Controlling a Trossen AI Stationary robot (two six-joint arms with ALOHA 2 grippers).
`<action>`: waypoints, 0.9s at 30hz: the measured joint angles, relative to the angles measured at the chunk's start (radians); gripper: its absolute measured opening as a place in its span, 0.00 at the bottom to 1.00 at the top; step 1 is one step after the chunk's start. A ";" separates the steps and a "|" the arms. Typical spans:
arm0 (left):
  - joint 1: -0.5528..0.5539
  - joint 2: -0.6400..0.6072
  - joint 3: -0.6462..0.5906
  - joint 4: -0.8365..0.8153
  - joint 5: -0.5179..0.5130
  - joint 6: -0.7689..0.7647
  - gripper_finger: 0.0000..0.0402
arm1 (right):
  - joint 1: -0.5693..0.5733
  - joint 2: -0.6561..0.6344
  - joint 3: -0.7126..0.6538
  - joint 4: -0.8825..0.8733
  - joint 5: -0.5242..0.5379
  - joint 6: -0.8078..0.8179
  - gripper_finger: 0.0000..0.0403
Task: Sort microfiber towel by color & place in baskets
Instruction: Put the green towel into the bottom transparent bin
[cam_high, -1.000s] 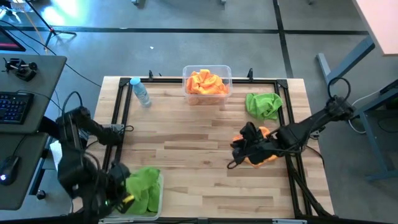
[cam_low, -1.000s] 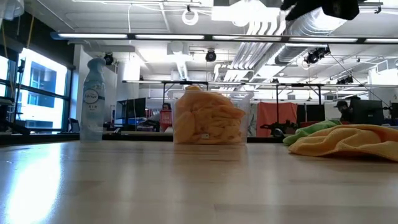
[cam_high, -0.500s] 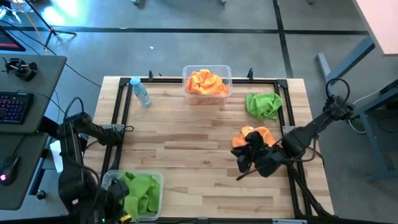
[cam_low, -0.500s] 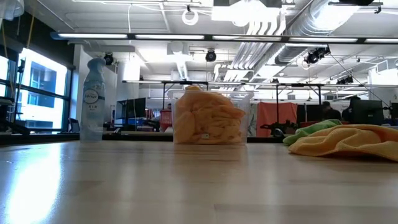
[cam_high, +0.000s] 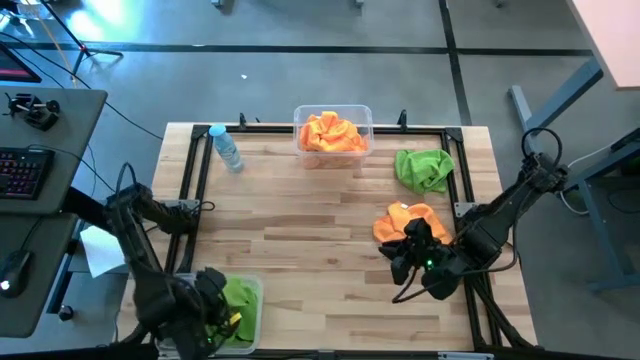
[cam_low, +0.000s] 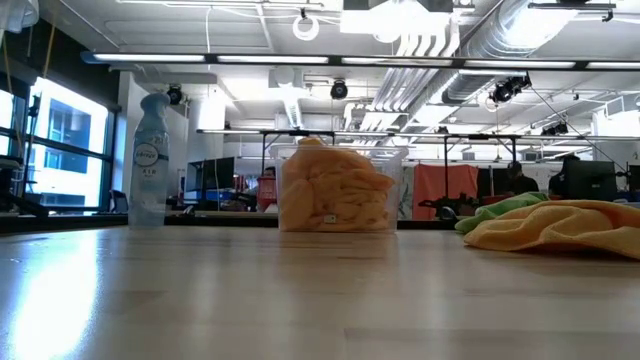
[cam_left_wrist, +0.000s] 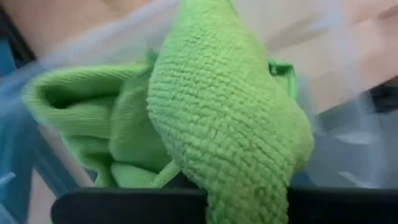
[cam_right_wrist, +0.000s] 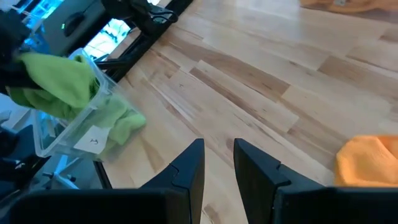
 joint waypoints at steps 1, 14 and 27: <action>0.001 0.008 -0.022 0.021 0.015 -0.008 0.00 | 0.004 0.000 0.000 -0.004 0.000 0.004 0.20; -0.010 0.051 -0.352 0.471 0.049 -0.084 0.00 | 0.019 0.000 0.000 0.002 0.000 0.029 0.20; -0.007 0.050 -0.479 0.628 0.011 -0.068 0.07 | 0.019 0.000 0.000 0.002 0.000 0.055 0.20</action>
